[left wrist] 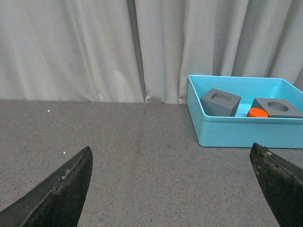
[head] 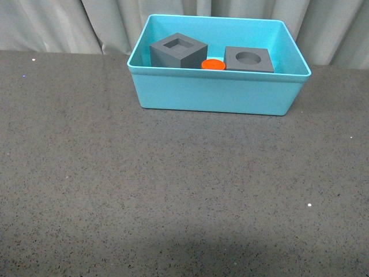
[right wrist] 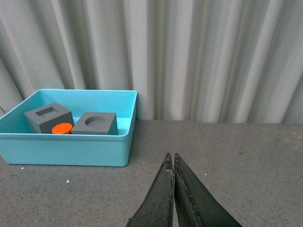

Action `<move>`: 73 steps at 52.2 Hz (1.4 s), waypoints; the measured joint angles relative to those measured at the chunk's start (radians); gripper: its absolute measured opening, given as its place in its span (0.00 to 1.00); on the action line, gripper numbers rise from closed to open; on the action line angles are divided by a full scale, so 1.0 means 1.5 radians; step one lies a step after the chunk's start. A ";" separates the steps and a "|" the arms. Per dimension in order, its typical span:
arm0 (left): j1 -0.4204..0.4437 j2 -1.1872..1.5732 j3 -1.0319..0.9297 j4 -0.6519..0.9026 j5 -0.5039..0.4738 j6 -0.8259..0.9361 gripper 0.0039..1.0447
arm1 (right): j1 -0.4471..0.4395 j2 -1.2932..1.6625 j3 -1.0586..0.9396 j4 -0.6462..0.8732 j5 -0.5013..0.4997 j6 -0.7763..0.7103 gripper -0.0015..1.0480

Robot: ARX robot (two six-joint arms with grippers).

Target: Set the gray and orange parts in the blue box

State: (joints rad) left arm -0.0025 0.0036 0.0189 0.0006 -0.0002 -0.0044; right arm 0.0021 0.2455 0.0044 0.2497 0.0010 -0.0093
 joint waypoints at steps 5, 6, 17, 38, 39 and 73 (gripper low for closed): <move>0.000 0.000 0.000 0.000 0.000 0.000 0.94 | 0.000 -0.022 0.000 -0.022 0.000 0.000 0.01; 0.000 0.000 0.000 0.000 0.000 0.000 0.94 | 0.000 -0.025 0.000 -0.026 0.000 0.000 0.01; 0.000 0.000 0.000 0.000 0.000 0.001 0.88 | 0.000 -0.119 0.001 -0.142 -0.002 -0.001 0.01; 0.000 0.000 0.000 0.000 0.000 0.000 0.94 | 0.000 -0.161 0.001 -0.165 -0.002 -0.001 0.12; 0.000 0.000 0.000 0.000 0.000 0.000 0.94 | 0.000 -0.161 0.001 -0.165 -0.002 -0.001 0.13; 0.000 0.000 0.000 0.000 0.000 0.000 0.94 | 0.000 -0.161 0.001 -0.165 -0.002 0.000 0.91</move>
State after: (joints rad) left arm -0.0025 0.0032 0.0189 0.0006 -0.0002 -0.0040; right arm 0.0021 0.0044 0.0051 0.0017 -0.0017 -0.0093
